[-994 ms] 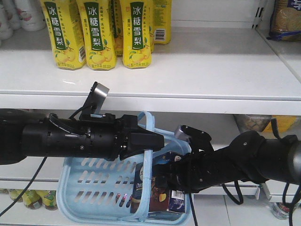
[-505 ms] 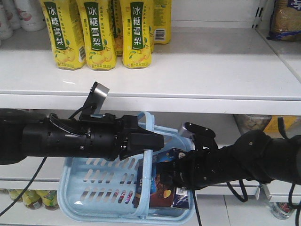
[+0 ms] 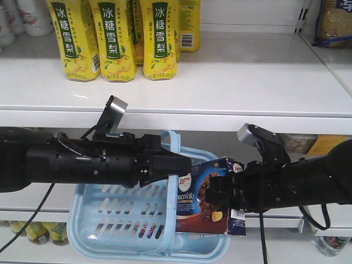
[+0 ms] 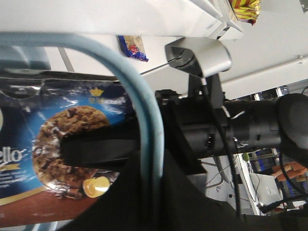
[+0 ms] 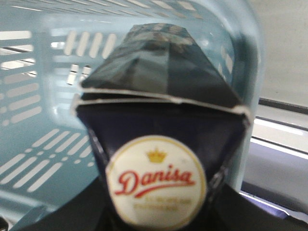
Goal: Left arm holds basket, right arm returns cookies
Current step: 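Carry the box with the right gripper up to the upper shelf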
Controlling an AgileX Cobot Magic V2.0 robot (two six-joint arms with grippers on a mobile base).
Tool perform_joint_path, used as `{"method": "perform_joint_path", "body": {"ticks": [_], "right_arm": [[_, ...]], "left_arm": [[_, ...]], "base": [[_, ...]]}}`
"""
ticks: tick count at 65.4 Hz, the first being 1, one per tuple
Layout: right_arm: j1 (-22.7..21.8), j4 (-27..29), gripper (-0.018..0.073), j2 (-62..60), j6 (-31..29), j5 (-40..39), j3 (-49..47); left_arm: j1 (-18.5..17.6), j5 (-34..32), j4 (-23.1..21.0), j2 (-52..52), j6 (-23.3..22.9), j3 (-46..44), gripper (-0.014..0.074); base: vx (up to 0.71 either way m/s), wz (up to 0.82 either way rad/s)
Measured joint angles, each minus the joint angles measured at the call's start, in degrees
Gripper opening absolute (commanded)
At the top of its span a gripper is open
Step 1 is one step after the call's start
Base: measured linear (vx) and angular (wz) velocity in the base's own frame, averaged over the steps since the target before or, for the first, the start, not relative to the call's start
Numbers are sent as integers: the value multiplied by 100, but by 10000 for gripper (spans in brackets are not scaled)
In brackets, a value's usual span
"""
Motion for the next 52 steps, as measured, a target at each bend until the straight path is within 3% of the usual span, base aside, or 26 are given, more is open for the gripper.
{"method": "perform_joint_path", "body": {"ticks": [37,52], "right_arm": [[-16,-1699,150,-2122,1576,697,23],[-16,-2093,150,-3329,2069,831,-36]], "left_arm": [[0,-6,0,0,0,0,-3],[0,-6,0,0,0,0,-3]], "base": [[0,0],[0,0]]}}
